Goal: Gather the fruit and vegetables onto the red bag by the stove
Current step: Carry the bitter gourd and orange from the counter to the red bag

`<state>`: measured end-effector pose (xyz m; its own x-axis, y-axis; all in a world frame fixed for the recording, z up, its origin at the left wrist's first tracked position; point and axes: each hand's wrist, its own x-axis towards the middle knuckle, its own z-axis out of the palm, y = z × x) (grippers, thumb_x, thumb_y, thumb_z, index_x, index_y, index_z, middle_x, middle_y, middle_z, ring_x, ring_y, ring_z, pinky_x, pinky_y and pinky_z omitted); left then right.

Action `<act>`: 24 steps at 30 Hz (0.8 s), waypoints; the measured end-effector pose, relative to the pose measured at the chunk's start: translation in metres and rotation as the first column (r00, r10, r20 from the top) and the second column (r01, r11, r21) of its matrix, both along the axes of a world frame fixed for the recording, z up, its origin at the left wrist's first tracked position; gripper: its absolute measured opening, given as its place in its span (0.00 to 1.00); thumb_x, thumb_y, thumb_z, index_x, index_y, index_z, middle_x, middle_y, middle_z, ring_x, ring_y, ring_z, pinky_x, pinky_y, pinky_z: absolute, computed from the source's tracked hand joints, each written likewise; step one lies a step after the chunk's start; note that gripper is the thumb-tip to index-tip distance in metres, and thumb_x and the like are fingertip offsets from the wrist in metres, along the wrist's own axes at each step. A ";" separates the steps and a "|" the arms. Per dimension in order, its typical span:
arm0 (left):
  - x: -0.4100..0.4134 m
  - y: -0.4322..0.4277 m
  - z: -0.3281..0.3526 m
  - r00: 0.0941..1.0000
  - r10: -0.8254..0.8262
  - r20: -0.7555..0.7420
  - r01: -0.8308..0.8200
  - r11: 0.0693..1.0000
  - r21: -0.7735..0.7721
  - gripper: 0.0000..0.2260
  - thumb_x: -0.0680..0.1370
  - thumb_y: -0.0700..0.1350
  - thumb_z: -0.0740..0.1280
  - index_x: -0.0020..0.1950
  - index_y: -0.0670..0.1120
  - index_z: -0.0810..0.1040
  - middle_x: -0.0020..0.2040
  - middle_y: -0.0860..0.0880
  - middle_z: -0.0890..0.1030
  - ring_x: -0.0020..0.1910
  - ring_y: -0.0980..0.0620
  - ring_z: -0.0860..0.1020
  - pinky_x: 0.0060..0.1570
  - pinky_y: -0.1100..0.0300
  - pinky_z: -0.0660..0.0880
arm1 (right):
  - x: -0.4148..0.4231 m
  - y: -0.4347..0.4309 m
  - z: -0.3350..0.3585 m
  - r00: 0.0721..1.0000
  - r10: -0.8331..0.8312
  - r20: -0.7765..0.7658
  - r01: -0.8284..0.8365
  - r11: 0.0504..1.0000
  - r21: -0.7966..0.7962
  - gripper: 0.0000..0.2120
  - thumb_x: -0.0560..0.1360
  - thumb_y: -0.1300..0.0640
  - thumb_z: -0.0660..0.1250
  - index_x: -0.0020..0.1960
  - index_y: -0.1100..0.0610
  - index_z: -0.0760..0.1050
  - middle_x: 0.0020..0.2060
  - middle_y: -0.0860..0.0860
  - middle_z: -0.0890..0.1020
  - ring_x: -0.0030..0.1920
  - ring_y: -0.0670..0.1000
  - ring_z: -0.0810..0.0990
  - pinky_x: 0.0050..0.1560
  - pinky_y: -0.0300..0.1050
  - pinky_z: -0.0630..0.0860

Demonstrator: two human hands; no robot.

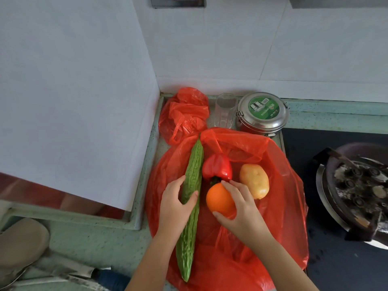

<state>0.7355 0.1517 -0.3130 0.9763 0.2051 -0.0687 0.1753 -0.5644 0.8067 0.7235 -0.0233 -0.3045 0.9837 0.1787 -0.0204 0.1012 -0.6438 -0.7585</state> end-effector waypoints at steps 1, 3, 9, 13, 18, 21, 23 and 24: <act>-0.001 0.000 0.000 1.000 -0.010 0.004 0.010 1.000 0.010 0.22 0.73 0.48 0.70 0.66 0.50 0.71 0.58 0.58 0.72 0.59 0.61 0.69 0.58 0.66 0.63 | 0.001 0.001 0.000 1.000 -0.005 0.000 0.005 1.000 0.000 0.35 0.68 0.51 0.73 0.70 0.48 0.61 0.64 0.46 0.63 0.65 0.43 0.59 0.61 0.38 0.60; -0.004 0.000 -0.001 1.000 -0.024 0.010 0.024 0.999 0.021 0.22 0.73 0.48 0.70 0.66 0.51 0.71 0.58 0.58 0.72 0.59 0.60 0.69 0.57 0.66 0.63 | 0.003 0.001 0.000 1.000 -0.013 0.001 0.013 1.000 -0.004 0.36 0.68 0.50 0.73 0.70 0.48 0.60 0.65 0.47 0.63 0.65 0.44 0.59 0.62 0.39 0.60; -0.008 -0.002 0.001 0.996 -0.062 0.063 0.057 0.995 0.079 0.20 0.74 0.46 0.69 0.65 0.48 0.71 0.61 0.54 0.73 0.61 0.58 0.69 0.59 0.68 0.63 | 0.003 0.002 0.002 1.000 -0.009 0.023 0.011 0.998 -0.065 0.37 0.68 0.48 0.72 0.71 0.48 0.58 0.66 0.47 0.63 0.63 0.42 0.57 0.60 0.38 0.60; -0.011 -0.003 0.005 0.989 -0.101 0.107 0.085 0.986 0.144 0.18 0.75 0.44 0.68 0.64 0.46 0.73 0.60 0.50 0.74 0.61 0.55 0.69 0.58 0.66 0.63 | -0.001 0.000 0.006 0.999 -0.021 0.040 0.024 0.997 -0.078 0.37 0.68 0.48 0.72 0.71 0.48 0.59 0.66 0.48 0.63 0.65 0.44 0.59 0.60 0.38 0.60; -0.016 -0.007 0.015 0.953 -0.216 0.212 0.144 0.940 0.308 0.17 0.74 0.48 0.64 0.60 0.42 0.76 0.55 0.46 0.79 0.56 0.48 0.75 0.56 0.58 0.70 | -0.010 -0.006 0.019 0.993 -0.093 0.074 0.101 0.988 -0.114 0.31 0.70 0.49 0.70 0.70 0.50 0.62 0.67 0.50 0.66 0.67 0.51 0.62 0.58 0.39 0.63; -0.022 -0.014 0.025 0.925 -0.306 0.223 0.198 0.893 0.405 0.19 0.74 0.51 0.60 0.59 0.42 0.77 0.54 0.46 0.80 0.55 0.47 0.76 0.52 0.53 0.75 | -0.018 -0.010 0.028 0.982 -0.094 0.166 0.127 0.971 -0.201 0.26 0.70 0.52 0.71 0.66 0.53 0.69 0.63 0.54 0.71 0.65 0.56 0.67 0.56 0.48 0.70; -0.027 -0.018 0.032 0.910 -0.344 0.231 0.214 0.867 0.450 0.19 0.74 0.51 0.60 0.59 0.43 0.77 0.54 0.46 0.80 0.55 0.46 0.76 0.50 0.51 0.75 | -0.024 -0.012 0.033 0.974 -0.101 0.205 0.150 0.959 -0.242 0.25 0.69 0.53 0.72 0.64 0.54 0.71 0.61 0.56 0.73 0.62 0.59 0.70 0.55 0.55 0.73; -0.029 -0.019 0.036 0.900 -0.364 0.239 0.218 0.852 0.476 0.18 0.74 0.51 0.60 0.59 0.43 0.77 0.55 0.46 0.80 0.55 0.46 0.76 0.50 0.51 0.75 | -0.027 -0.012 0.035 0.970 -0.108 0.218 0.163 0.954 -0.252 0.24 0.69 0.53 0.72 0.63 0.54 0.72 0.60 0.56 0.74 0.61 0.59 0.71 0.54 0.57 0.73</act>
<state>0.7061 0.1322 -0.2771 0.9494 -0.1553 0.2732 -0.2699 -0.8483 0.4556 0.6961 -0.0354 -0.2691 0.9869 0.0584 0.1503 0.1304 -0.8377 -0.5303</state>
